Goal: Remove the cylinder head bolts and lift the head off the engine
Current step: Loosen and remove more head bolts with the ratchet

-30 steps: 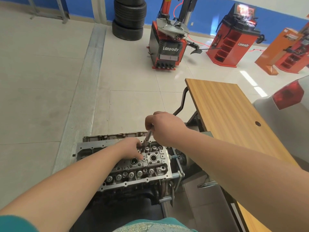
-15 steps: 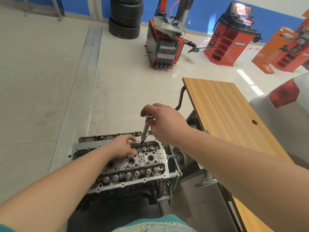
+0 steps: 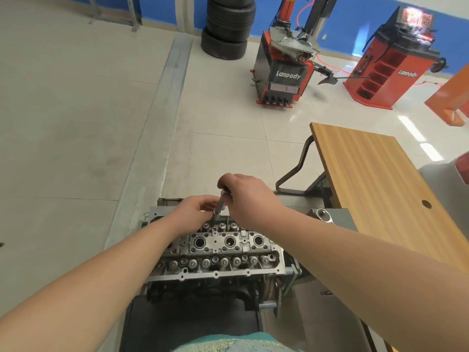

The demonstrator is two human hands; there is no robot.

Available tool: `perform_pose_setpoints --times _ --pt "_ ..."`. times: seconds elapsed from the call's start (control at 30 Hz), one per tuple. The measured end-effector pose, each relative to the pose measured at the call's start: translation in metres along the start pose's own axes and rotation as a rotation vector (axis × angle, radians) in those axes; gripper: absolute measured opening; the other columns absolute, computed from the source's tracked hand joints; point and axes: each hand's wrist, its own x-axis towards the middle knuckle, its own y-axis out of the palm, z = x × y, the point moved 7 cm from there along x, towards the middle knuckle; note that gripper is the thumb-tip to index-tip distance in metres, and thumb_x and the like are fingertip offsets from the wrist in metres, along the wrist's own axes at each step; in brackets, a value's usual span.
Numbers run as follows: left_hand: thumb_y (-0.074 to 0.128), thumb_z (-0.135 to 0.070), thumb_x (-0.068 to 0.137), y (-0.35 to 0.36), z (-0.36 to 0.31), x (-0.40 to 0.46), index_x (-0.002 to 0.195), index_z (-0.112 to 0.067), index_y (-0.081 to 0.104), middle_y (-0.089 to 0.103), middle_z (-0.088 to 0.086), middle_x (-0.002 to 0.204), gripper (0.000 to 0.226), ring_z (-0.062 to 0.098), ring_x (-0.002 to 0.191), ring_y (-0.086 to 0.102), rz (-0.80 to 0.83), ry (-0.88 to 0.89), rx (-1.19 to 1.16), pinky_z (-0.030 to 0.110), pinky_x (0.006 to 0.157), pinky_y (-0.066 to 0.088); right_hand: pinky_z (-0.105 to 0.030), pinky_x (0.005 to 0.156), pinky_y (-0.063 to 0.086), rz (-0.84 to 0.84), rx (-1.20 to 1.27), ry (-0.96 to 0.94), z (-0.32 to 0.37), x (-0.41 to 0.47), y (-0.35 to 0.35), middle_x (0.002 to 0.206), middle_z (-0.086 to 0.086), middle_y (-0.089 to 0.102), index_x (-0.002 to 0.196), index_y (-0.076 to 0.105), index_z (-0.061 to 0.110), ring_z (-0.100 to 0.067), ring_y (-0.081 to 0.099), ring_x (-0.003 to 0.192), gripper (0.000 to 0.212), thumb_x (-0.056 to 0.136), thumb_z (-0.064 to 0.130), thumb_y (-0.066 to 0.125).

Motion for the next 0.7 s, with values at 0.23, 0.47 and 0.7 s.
perform_pose_setpoints --times 0.23,0.47,0.7 --pt "0.075 -0.011 0.094 0.0023 0.0002 -0.0035 0.099 -0.054 0.077 0.079 -0.018 0.109 0.044 -0.001 0.104 0.072 0.016 0.054 -0.092 0.025 0.094 0.052 -0.037 0.078 0.047 0.028 -0.036 0.006 0.0018 0.0065 0.0083 0.118 -0.008 0.068 0.132 0.062 0.014 -0.032 0.064 0.103 0.029 0.105 0.017 0.050" --pt "0.077 -0.016 0.093 0.0025 -0.0041 -0.0022 0.097 -0.051 0.075 0.080 -0.013 0.101 0.035 0.005 0.100 0.074 0.000 0.086 -0.013 0.036 0.096 0.057 -0.042 0.081 0.054 0.026 -0.013 0.017 -0.0010 0.0063 0.0087 0.115 -0.006 0.069 0.131 0.062 0.016 -0.031 0.064 0.101 0.029 0.104 0.018 0.052" --pt "0.077 -0.014 0.093 0.0069 -0.0068 -0.0059 0.093 -0.036 0.076 0.078 -0.010 0.097 0.022 0.009 0.097 0.073 0.031 0.096 0.048 0.031 0.093 0.059 -0.037 0.075 0.051 0.067 -0.031 0.012 -0.0035 0.0041 0.0131 0.105 -0.005 0.071 0.123 0.065 0.017 -0.030 0.064 0.096 0.023 0.101 0.021 0.058"
